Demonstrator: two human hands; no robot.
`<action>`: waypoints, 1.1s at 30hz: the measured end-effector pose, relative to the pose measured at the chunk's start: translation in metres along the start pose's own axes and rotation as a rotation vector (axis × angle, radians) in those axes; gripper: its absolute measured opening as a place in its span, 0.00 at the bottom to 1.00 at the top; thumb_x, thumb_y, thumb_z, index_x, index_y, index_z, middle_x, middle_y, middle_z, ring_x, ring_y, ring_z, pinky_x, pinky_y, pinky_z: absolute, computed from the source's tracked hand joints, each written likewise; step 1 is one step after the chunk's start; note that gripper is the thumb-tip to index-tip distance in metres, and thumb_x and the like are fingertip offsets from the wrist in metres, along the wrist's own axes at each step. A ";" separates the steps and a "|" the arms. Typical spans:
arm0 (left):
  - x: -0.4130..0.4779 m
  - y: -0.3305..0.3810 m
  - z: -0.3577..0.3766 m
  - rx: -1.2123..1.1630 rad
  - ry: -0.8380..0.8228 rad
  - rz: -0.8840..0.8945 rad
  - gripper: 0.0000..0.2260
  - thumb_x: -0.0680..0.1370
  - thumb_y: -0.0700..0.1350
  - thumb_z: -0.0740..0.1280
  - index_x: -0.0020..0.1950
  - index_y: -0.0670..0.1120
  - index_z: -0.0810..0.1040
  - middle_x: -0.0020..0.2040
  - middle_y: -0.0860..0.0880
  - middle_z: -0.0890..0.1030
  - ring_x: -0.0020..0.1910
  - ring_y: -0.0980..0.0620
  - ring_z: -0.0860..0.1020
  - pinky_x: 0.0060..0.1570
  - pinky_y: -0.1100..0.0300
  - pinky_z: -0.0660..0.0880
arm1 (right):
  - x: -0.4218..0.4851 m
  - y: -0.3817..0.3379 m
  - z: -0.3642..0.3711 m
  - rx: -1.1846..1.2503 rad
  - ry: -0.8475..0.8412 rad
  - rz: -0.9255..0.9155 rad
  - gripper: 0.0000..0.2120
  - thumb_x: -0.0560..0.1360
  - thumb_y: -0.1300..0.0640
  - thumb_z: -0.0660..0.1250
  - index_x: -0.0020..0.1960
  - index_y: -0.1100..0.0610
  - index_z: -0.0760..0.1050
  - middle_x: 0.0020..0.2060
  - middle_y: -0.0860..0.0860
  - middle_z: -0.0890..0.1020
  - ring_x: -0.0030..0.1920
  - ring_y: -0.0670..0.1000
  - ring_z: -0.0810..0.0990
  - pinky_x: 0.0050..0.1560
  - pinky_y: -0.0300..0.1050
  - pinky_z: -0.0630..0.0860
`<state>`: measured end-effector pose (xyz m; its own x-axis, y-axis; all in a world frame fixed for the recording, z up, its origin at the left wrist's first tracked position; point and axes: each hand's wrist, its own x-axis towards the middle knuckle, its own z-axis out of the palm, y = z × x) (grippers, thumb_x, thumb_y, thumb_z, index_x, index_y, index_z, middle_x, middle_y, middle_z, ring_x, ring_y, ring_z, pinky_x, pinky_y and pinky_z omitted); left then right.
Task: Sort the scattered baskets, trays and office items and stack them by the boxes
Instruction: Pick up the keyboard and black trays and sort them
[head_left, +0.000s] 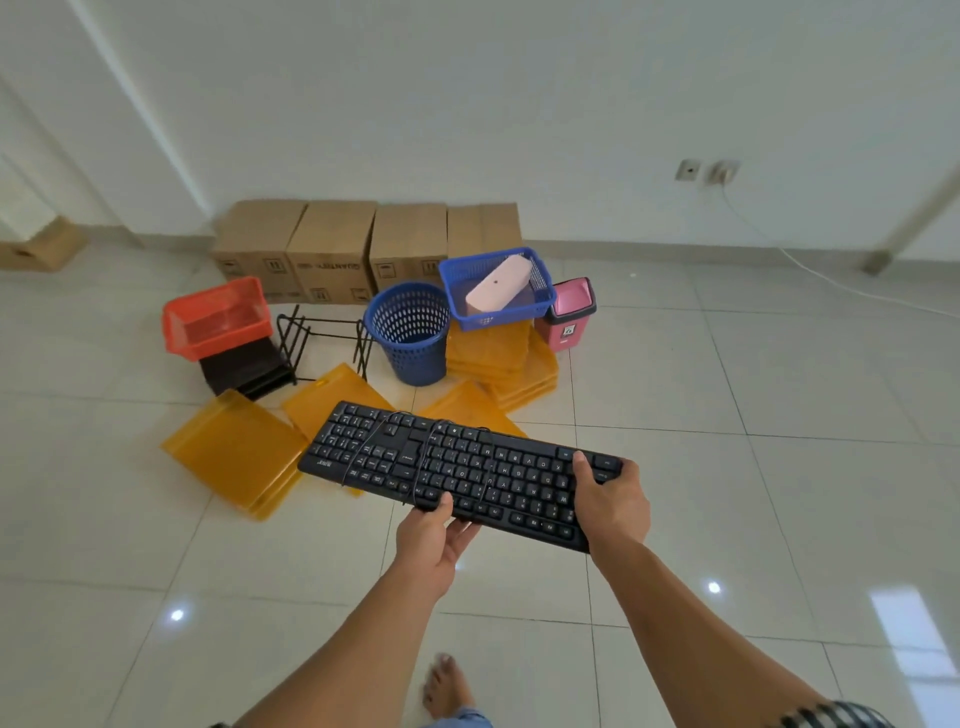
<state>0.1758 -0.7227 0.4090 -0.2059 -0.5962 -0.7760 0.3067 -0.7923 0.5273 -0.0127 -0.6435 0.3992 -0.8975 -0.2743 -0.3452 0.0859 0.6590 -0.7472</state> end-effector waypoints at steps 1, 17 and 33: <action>0.009 0.010 0.003 0.020 -0.008 -0.005 0.09 0.82 0.36 0.64 0.62 0.40 0.77 0.55 0.39 0.83 0.53 0.39 0.82 0.36 0.52 0.84 | 0.003 -0.007 0.007 0.008 0.012 0.009 0.17 0.76 0.36 0.67 0.54 0.48 0.69 0.37 0.43 0.77 0.35 0.44 0.74 0.43 0.46 0.72; 0.131 0.100 0.061 -0.014 0.152 -0.088 0.15 0.83 0.54 0.63 0.55 0.42 0.76 0.50 0.37 0.84 0.47 0.39 0.84 0.39 0.46 0.81 | 0.108 -0.085 0.104 -0.030 -0.032 0.019 0.18 0.75 0.35 0.67 0.53 0.47 0.69 0.37 0.40 0.76 0.36 0.46 0.75 0.43 0.45 0.72; 0.296 0.089 0.144 -0.155 0.413 -0.325 0.10 0.83 0.38 0.62 0.63 0.36 0.73 0.62 0.35 0.80 0.61 0.36 0.79 0.56 0.42 0.78 | 0.323 -0.074 0.200 -0.382 -0.255 0.032 0.24 0.75 0.33 0.64 0.51 0.54 0.69 0.35 0.45 0.73 0.36 0.52 0.74 0.43 0.46 0.72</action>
<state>0.0084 -0.9882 0.2760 0.0600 -0.1989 -0.9782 0.4280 -0.8802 0.2052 -0.2224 -0.9210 0.2290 -0.7580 -0.3818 -0.5289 -0.0966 0.8676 -0.4878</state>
